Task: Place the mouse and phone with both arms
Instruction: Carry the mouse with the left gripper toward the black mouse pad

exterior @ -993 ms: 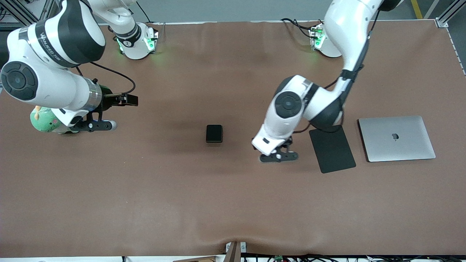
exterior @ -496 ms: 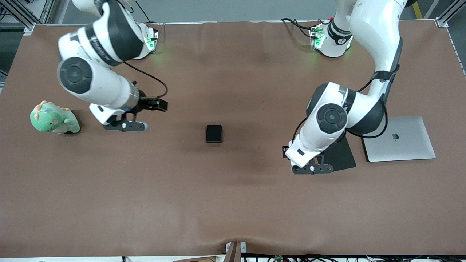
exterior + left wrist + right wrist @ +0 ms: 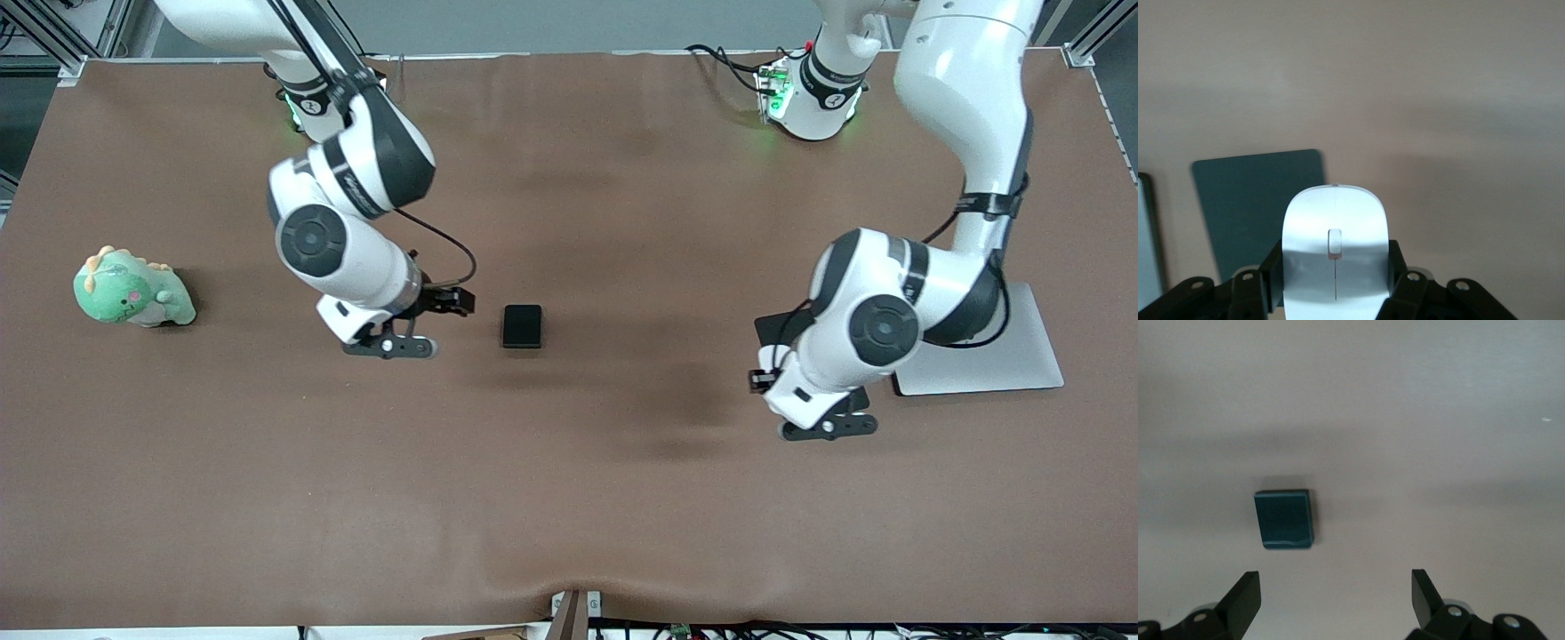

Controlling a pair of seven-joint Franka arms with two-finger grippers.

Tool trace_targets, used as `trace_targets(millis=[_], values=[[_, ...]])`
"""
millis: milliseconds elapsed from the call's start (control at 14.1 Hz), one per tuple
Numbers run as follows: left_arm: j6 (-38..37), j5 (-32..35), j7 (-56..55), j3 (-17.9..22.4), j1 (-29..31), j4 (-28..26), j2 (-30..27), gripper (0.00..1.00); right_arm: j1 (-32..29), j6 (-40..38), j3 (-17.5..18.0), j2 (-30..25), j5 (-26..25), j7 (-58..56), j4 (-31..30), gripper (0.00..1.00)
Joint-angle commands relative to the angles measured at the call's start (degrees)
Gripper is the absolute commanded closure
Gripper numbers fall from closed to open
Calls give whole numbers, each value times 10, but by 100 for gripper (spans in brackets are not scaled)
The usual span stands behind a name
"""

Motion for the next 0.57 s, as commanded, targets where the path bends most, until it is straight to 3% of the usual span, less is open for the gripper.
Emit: trace_targets(millis=[0,213,496], values=[[18,22,7,-4,39,-44,-13,100,20,41,-4,29,3,14,-1,0],[85,32,2,-5,62,-80,4,100,48,106,-4,68,-3,44,0,0],[189,31,-5,-6,91,-180,-5,100,63,181,-4,117,-16,45,0,0]])
